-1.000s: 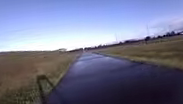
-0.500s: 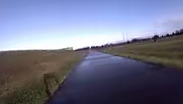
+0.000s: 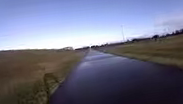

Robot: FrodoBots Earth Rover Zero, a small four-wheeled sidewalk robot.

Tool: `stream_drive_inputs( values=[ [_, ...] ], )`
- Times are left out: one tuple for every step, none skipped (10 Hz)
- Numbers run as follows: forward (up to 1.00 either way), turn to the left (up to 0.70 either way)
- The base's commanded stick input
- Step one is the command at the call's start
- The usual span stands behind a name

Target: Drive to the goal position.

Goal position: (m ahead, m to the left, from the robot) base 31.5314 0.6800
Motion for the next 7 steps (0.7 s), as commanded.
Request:
stream_drive_inputs(
  values=[
    [1.0,0.01],
    [1.0,0.02],
    [1.0,0.01],
    [1.0,0.01],
    [1.0,0.0],
    [1.0,0.01],
    [1.0,0.02]
  ],
)
